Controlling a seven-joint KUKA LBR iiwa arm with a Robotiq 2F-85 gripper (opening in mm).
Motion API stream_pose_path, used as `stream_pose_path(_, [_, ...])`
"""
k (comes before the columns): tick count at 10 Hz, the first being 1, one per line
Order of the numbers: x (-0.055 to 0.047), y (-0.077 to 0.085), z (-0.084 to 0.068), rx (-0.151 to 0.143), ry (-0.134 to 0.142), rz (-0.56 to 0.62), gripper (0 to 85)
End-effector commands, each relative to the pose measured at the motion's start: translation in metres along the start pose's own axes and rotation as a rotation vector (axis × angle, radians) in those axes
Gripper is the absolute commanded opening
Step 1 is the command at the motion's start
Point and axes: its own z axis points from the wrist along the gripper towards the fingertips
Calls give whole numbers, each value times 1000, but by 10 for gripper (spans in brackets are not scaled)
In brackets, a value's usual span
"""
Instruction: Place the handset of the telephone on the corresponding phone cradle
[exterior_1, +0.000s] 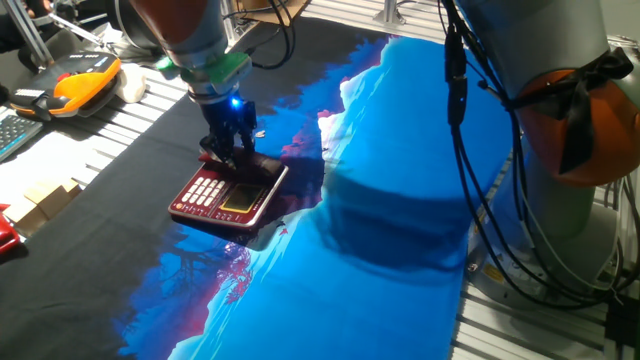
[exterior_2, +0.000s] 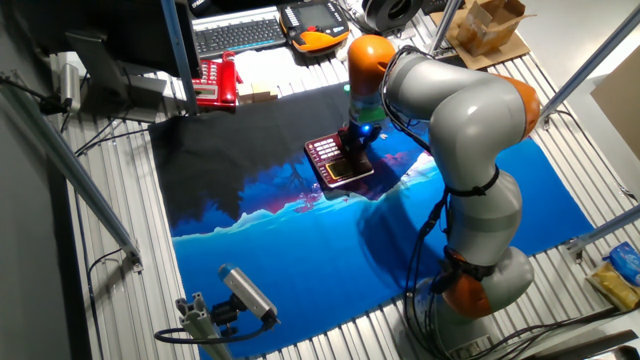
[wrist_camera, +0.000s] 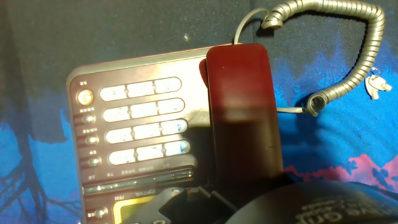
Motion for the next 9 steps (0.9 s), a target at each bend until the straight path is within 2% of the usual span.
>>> stream_pose_path(1, [0,0,1,-1,0,1,0])
stream_pose_path(4, [1,0,3,7,2,20,0])
stream_pose_path(5, [1,1,4,7,4,29,170])
stream_pose_path(9, [0,1,5,8,-5,19,170])
